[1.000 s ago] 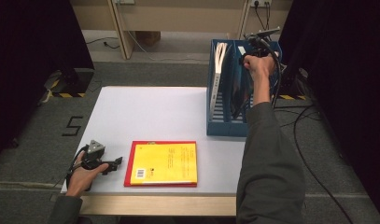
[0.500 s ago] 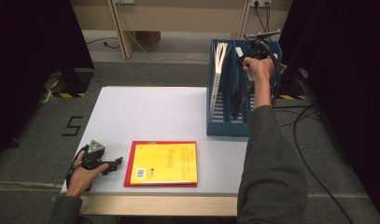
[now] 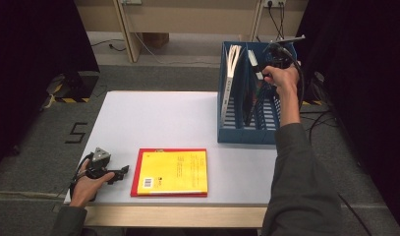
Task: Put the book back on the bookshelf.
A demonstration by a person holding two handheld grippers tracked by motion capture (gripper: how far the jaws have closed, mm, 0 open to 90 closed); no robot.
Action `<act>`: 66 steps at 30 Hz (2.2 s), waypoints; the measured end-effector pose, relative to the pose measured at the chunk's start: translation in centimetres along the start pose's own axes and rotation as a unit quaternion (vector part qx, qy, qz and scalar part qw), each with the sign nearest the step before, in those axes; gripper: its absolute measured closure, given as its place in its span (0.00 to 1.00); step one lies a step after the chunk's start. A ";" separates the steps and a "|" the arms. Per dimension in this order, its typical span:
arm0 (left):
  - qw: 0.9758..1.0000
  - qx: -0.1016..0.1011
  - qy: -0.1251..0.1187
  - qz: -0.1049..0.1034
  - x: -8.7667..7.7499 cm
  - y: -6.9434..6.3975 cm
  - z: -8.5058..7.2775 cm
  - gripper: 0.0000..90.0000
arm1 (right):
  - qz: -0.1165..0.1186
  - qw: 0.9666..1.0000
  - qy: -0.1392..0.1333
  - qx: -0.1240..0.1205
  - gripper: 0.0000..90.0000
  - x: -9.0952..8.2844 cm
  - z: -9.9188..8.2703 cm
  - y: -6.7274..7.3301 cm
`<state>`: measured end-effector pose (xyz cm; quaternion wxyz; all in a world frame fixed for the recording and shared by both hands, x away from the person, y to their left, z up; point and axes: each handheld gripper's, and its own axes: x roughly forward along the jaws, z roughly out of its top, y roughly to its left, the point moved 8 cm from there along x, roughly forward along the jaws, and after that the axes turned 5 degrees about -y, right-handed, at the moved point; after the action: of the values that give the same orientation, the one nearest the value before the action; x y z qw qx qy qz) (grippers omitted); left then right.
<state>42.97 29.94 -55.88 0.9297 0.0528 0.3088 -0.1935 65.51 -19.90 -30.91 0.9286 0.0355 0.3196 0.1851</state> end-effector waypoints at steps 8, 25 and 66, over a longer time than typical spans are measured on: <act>1.000 0.000 0.000 0.000 0.0 0.0 0.0 0.13 | 0.030 0.999 -0.007 -0.024 0.64 -2.1 -1.6 0.8; 1.000 0.000 0.000 0.000 0.0 0.0 0.0 0.13 | 0.017 0.999 0.012 -0.036 0.72 0.0 -3.5 1.5; 1.000 0.000 0.000 0.000 0.0 0.0 0.0 0.13 | 0.091 0.994 -0.031 -0.048 0.47 -6.4 -10.7 2.8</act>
<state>42.97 29.93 -55.89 0.9297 0.0526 0.3089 -0.1936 53.48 -20.25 -35.12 0.9181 0.0261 0.2766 0.2827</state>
